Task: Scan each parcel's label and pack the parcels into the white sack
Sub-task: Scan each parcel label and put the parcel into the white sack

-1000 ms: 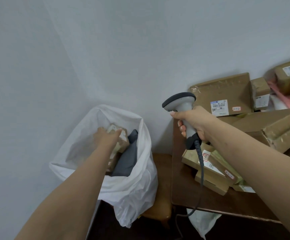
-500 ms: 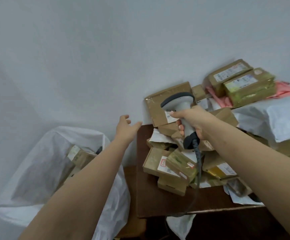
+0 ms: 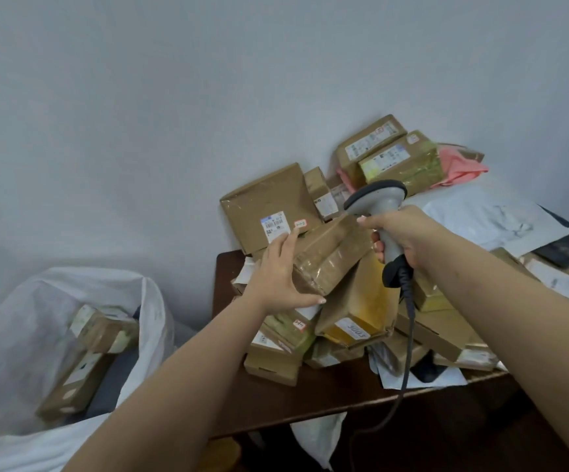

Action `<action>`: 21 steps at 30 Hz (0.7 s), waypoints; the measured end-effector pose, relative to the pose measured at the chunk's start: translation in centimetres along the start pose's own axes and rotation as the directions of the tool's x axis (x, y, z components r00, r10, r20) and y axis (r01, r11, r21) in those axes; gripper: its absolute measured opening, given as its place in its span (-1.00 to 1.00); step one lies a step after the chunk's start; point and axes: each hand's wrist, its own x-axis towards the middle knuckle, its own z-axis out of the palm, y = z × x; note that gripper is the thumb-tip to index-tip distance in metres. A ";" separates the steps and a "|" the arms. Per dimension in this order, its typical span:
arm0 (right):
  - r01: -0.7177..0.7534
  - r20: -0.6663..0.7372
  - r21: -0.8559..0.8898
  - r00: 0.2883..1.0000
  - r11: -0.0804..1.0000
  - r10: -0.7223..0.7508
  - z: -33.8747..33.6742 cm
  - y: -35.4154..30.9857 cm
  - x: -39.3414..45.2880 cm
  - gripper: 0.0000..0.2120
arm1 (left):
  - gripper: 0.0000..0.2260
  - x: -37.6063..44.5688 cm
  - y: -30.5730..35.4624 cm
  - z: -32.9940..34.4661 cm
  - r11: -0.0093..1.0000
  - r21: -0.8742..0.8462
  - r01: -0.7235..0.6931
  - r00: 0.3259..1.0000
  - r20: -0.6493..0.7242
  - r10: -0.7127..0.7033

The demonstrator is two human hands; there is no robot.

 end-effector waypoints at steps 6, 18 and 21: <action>0.004 0.032 -0.005 0.999 1.000 -0.004 -1.2 0.1 0.8 -0.79 | 0.07 -0.3 0.8 2.9 0.951 0.302 -0.070 0.962 -0.231 0.144; 0.171 0.019 0.085 0.985 0.982 -0.174 0.3 -1.6 2.3 -0.84 | -0.39 0.4 -0.1 -5.7 0.811 -0.562 0.164 0.734 -0.479 -0.481; 0.151 0.092 0.120 0.982 0.981 -0.162 2.1 -2.0 1.7 -0.82 | -0.52 -0.9 -1.7 -7.3 0.491 -0.861 0.132 0.660 -0.293 -0.692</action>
